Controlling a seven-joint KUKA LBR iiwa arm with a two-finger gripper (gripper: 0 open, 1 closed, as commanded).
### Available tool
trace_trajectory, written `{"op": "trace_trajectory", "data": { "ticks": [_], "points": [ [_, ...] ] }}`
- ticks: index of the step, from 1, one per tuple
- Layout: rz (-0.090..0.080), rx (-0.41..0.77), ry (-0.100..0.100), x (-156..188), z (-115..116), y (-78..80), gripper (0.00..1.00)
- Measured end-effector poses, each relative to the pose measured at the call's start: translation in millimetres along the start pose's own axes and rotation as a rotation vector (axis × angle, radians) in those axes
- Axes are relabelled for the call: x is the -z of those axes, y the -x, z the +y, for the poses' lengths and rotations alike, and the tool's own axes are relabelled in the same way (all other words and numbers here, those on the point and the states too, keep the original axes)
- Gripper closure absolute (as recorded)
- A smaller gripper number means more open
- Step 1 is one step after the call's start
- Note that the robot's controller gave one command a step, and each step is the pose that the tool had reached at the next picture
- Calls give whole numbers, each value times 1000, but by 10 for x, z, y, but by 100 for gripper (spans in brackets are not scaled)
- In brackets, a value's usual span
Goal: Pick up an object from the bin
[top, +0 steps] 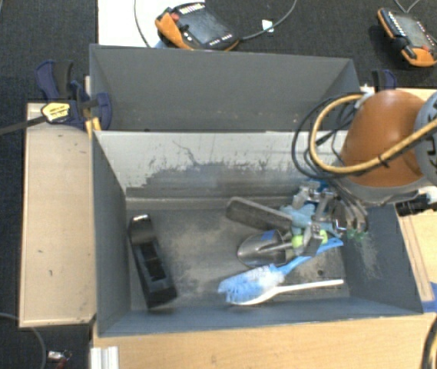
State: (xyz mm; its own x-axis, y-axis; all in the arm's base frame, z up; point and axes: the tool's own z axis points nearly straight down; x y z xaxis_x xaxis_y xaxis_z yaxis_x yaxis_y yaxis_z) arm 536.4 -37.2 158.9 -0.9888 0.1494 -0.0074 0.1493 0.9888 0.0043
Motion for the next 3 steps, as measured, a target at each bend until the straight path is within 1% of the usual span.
{"op": "trace_trajectory", "data": {
  "ticks": [1, 2, 3],
  "points": [
    [-3, 76, -5, -183, -184, 171, 0],
    [-11, 39, 0, -9, -2, 93, 0],
    [0, 52, -5, -705, -99, 81, 0]
  ]
}}
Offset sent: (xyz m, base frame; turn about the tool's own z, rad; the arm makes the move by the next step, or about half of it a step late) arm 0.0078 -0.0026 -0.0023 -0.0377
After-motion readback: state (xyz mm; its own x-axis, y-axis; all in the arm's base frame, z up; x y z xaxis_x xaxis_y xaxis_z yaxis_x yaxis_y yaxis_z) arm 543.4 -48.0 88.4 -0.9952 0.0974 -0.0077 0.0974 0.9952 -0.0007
